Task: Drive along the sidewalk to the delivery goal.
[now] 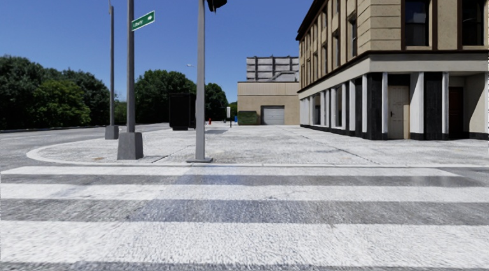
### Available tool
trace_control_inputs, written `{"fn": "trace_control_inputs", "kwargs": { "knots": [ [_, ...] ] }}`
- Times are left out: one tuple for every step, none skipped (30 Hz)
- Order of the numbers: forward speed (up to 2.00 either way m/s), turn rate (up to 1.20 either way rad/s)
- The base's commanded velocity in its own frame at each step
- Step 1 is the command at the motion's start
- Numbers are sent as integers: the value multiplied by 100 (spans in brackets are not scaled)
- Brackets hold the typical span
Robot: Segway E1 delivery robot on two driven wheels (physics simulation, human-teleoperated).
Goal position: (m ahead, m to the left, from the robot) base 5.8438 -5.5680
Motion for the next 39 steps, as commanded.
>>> {"fn": "trace_control_inputs", "kwargs": {
  "knots": [
    [177,-27],
    [177,-27],
    [177,-27],
    [177,-27],
    [177,-27],
    [177,-27],
    [177,-27],
    [177,-27],
    [177,-27],
    [177,-27],
    [177,-27],
    [177,-27],
    [177,-27],
    [177,-27],
    [177,-27],
    [177,-27],
    [177,-27],
    [177,-27],
    [177,-27],
    [177,-27],
    [177,-27],
    [177,-27],
    [177,-28],
    [177,-28],
    [177,-28],
    [177,-32],
    [177,-40],
    [177,-40],
    [177,-44],
    [177,-45],
    [177,-45],
    [177,-45],
    [177,-45],
    [177,-45],
    [177,-45],
    [177,-45],
    [177,-45],
    [177,-45],
    [177,-45]
  ]
}}
